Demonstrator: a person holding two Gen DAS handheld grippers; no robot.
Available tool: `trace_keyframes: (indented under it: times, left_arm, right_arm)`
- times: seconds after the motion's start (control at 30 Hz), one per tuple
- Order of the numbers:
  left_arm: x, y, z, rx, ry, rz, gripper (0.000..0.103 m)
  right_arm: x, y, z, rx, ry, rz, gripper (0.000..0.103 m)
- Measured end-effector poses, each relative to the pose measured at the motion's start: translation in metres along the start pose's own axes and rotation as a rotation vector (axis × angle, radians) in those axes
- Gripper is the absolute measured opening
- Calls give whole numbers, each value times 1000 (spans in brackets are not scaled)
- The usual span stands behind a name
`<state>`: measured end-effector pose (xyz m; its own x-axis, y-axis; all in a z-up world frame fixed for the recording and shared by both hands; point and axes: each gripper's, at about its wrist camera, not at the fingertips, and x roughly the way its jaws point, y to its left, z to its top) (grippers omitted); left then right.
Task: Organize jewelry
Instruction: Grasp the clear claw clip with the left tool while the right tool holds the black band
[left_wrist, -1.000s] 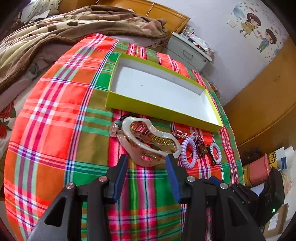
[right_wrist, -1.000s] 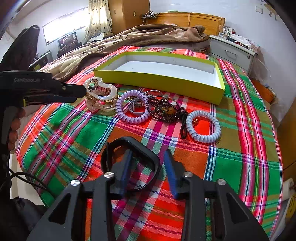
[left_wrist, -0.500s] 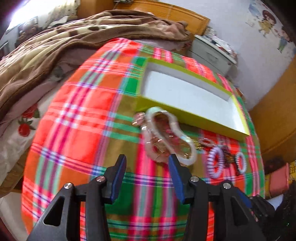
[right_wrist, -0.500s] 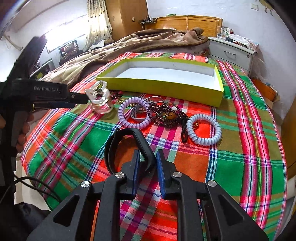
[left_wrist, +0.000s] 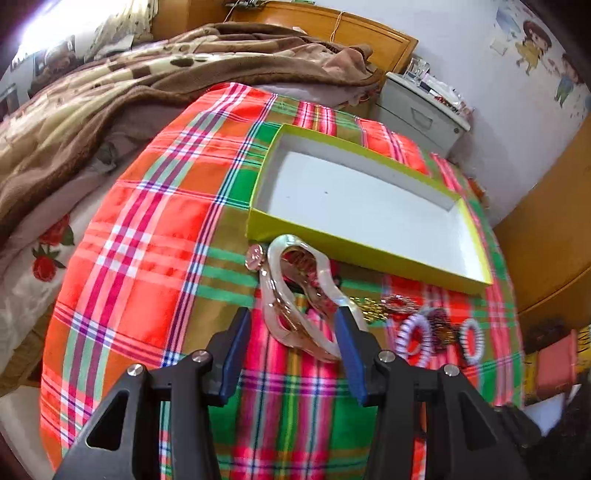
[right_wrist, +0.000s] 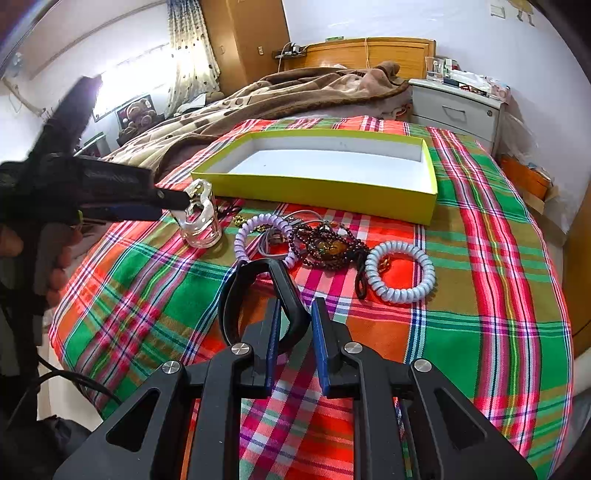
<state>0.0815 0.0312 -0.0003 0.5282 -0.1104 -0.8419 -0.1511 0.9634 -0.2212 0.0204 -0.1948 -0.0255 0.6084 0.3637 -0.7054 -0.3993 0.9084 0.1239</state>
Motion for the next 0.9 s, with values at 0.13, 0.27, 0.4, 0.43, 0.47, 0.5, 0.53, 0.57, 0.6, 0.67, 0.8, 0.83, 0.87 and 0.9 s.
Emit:
trace_keyframes:
  times: [0.13,0.27,0.4,0.43,0.47,0.5,0.53,0.57,0.6,0.67,0.8,0.83,0.87,0.9]
  left_arm:
    - [5,6,-3,-22,16,34,49]
    - [0,1,-6,53,-21,140,49]
    - [3,11,-8,77,-11,207,49]
    - [5,16,-8,65,0,206,49]
    - [7,19,-9,53,18,196,49]
    - [10,20,-8,49,25,179,49]
    - [11,22,-7,44,35,166,49]
    - [12,20,-8,49,32,165,48]
    - [11,18,-9,64,18,167,48]
    - [12,15,-11,87,17,163,42]
    - [10,14,-16,116,12,134,22]
    - [9,14,-17,123,7,128,18]
    - [9,13,-17,128,6,124,16]
    - [9,13,-17,133,3,122,16]
  right_arm:
    - [-1,-3,1,13,-10,6,17]
    - [-2,-1,2,15,-11,18,17]
    - [-3,-1,3,26,-15,14,17]
    - [-3,-1,4,28,-15,14,17]
    - [-4,0,5,27,-14,9,17]
    - [-4,1,6,26,-14,5,17]
    - [-5,1,6,25,-15,6,17]
    - [-6,3,7,24,-18,8,17]
    - [-7,3,7,23,-22,6,17]
    - [-8,3,7,28,-28,2,17]
    - [-8,0,8,49,-36,-1,17]
    - [-8,-1,9,54,-39,-1,17]
    - [-8,-1,9,56,-40,-2,17]
    - [-8,-2,9,54,-41,-3,17]
